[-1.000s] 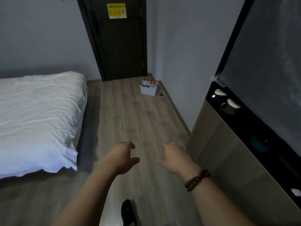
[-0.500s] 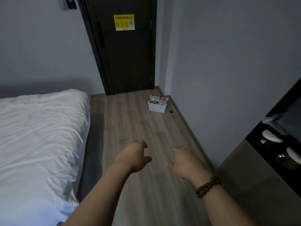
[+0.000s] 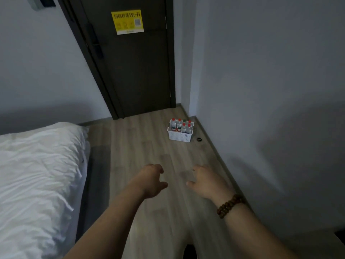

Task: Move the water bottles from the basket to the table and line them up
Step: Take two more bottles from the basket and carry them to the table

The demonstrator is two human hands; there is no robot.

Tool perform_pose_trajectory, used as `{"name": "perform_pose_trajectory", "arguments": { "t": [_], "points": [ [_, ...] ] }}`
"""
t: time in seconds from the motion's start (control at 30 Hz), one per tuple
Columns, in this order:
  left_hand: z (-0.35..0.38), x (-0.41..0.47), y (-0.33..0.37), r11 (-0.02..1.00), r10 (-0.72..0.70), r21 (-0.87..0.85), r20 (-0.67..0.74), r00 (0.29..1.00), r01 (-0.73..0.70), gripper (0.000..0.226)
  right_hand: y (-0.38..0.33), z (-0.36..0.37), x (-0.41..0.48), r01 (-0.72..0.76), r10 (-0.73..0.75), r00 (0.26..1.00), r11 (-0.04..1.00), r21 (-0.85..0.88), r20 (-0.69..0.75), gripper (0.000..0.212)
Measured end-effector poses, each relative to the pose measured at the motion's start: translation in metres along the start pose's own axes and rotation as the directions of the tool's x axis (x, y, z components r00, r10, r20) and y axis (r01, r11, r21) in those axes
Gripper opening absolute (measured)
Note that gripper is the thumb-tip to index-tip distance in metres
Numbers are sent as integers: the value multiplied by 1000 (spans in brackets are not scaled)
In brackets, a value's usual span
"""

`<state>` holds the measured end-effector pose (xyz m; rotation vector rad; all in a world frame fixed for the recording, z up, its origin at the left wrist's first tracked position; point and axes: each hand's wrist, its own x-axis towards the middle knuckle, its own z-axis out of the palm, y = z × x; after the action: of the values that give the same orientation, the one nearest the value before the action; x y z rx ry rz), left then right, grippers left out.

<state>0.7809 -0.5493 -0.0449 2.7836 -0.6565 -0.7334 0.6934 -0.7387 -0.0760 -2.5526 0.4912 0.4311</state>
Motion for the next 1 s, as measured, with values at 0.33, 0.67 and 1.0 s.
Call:
{"name": "perform_pose_trajectory", "arguments": {
  "t": [0.33, 0.67, 1.0],
  "points": [
    [-81, 216, 6, 999, 27, -40, 51, 998, -25, 55, -1, -89, 199, -46, 46, 999, 998, -42, 2, 40],
    [-166, 479, -9, 990, 138, 18, 94, 986, -140, 55, -14, -174, 419, -118, 118, 993, 993, -6, 5, 25],
    [-207, 692, -3, 987, 150, 17, 197, 969, -157, 54, 19, -224, 616, -226, 221, 974, 970, 88, 59, 27]
  ]
}}
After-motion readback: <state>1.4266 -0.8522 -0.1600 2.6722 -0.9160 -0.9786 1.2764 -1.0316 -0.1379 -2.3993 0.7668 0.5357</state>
